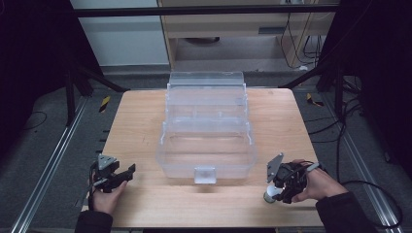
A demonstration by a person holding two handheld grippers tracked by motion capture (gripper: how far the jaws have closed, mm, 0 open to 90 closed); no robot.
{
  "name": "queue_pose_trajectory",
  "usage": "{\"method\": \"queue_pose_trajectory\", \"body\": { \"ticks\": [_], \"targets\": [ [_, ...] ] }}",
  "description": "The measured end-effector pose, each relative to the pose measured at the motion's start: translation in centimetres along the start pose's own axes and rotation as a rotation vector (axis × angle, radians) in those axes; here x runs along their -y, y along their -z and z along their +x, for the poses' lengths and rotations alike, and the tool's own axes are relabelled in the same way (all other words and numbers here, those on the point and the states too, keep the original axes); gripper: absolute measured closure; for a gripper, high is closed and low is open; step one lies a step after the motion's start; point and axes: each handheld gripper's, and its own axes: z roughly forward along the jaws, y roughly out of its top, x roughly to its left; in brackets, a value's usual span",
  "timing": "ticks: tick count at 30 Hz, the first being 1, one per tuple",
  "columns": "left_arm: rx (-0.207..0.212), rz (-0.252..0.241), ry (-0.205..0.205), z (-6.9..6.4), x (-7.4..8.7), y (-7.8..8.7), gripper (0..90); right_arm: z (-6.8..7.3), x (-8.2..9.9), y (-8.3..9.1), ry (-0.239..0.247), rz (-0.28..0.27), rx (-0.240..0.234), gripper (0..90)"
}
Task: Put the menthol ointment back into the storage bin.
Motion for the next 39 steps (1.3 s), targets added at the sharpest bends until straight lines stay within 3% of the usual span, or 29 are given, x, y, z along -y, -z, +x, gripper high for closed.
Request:
{"method": "queue_pose_trajectory", "body": {
  "ticks": [16, 39],
  "targets": [
    [-0.001, 0.001, 0.0, 0.0, 0.0, 0.0, 33.3, 0.1, -0.3, -1.8, 0.033, 0.052, -0.013, 44.8],
    [0.001, 0.006, -0.004, -0.1, 0.0, 0.0, 34.1, -0.1, -0.8, -3.2, 0.025, 0.104, -0.03, 49.9]
  ]
}}
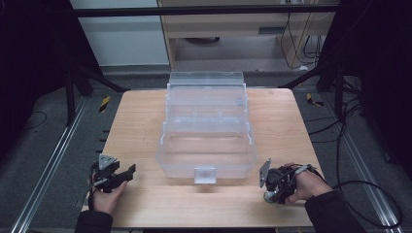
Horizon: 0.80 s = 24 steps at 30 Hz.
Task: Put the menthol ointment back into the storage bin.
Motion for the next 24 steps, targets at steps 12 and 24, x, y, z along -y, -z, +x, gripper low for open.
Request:
{"method": "queue_pose_trajectory", "body": {
  "ticks": [12, 24],
  "targets": [
    [0.0, 0.002, -0.002, 0.0, 0.0, 0.0, 34.5, 0.0, -0.1, -0.1, -0.011, 0.002, 0.0, 50.3],
    [-0.001, 0.003, -0.004, 0.0, 0.0, 0.0, 34.7, -0.2, 0.0, 1.1, -0.048, -0.01, 0.0, 50.5]
  ]
}}
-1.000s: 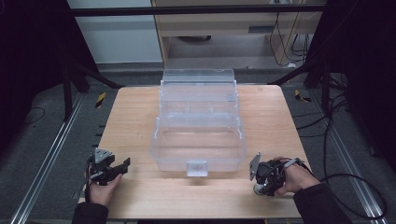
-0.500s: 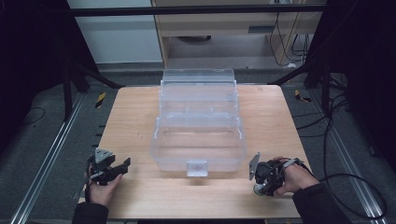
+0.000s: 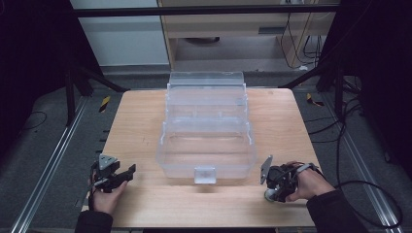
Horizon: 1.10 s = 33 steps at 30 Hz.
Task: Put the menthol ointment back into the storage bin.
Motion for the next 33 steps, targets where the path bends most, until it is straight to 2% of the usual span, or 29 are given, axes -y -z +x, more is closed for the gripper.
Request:
{"method": "queue_pose_trajectory", "body": {
  "ticks": [23, 32, 33],
  "targets": [
    [-0.001, 0.01, -0.002, -0.1, 0.0, -0.2, 34.6, -1.0, -1.1, 4.6, -0.08, -0.042, 0.015, 50.5],
    [0.001, 0.013, -0.006, -0.1, 0.0, -0.2, 34.6, -1.2, -1.2, 5.6, -0.088, -0.063, 0.034, 50.5],
    [0.001, 0.013, -0.005, 0.0, 0.0, -0.2, 34.6, -1.2, -1.2, 5.7, -0.101, -0.061, 0.031, 50.5]
  ]
}}
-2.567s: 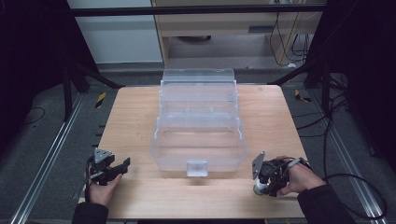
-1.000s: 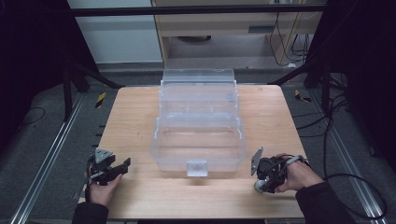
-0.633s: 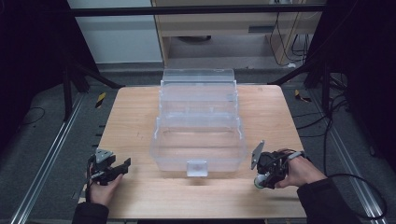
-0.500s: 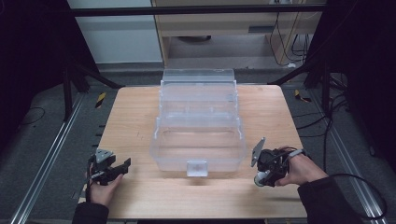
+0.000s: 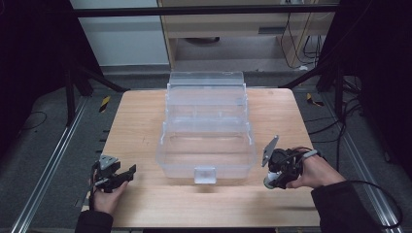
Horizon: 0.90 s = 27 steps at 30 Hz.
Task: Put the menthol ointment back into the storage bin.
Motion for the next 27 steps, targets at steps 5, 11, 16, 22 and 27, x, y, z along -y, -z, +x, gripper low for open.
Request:
{"method": "queue_pose_trajectory", "body": {
  "ticks": [5, 11, 16, 22, 27],
  "targets": [
    [-0.002, 0.002, -0.001, 0.0, 0.0, 0.0, 34.6, -0.2, -0.1, 0.6, -0.004, -0.001, 0.003, 50.5],
    [0.002, 0.004, -0.001, 0.0, 0.0, -0.1, 34.6, -0.4, -0.7, 1.7, -0.014, -0.015, 0.005, 50.5],
    [0.003, 0.006, 0.0, 0.0, 0.0, -0.1, 34.6, -0.5, -1.0, 2.4, -0.014, -0.02, 0.005, 50.5],
    [0.003, 0.013, -0.002, 0.0, 0.1, -0.2, 34.6, -0.8, -1.5, 3.3, -0.017, -0.029, -0.009, 50.5],
    [0.003, 0.013, -0.002, 0.0, 0.1, -0.2, 34.6, -1.0, -2.2, 4.0, -0.012, -0.038, -0.015, 50.5]
  ]
}}
